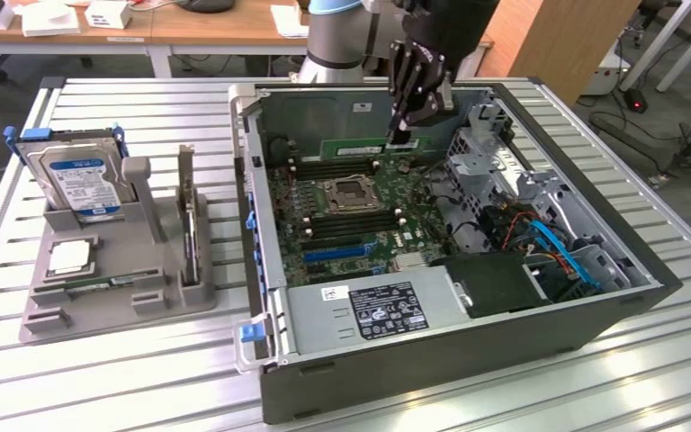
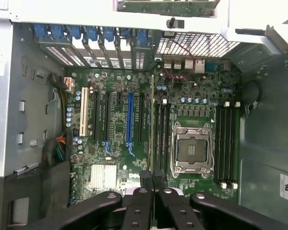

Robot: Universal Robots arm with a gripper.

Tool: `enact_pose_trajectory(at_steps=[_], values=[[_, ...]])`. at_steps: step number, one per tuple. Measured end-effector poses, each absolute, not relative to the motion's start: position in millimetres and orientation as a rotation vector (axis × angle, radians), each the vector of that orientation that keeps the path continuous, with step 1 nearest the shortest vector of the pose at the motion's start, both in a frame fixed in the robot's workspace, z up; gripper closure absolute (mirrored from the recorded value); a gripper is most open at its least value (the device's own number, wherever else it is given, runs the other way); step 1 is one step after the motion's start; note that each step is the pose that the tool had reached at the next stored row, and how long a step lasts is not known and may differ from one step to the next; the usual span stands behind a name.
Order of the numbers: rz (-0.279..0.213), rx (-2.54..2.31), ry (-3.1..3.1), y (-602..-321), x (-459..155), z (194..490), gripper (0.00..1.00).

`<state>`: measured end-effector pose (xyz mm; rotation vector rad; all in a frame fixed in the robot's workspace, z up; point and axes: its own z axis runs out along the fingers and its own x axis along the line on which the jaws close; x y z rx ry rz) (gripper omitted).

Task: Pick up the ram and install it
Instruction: 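Pick up the ram and move it above insertion slot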

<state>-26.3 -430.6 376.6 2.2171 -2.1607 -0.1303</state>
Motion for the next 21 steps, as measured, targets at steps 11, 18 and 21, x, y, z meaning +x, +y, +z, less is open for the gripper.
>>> enact_pose_trajectory(at_steps=[11,18,21], values=[[-0.130,2.217,-2.161,-430,-22,370,0.89],[-0.130,2.217,-2.161,-430,-10,370,0.89],[-0.130,2.217,-2.161,-430,-10,370,0.89]])
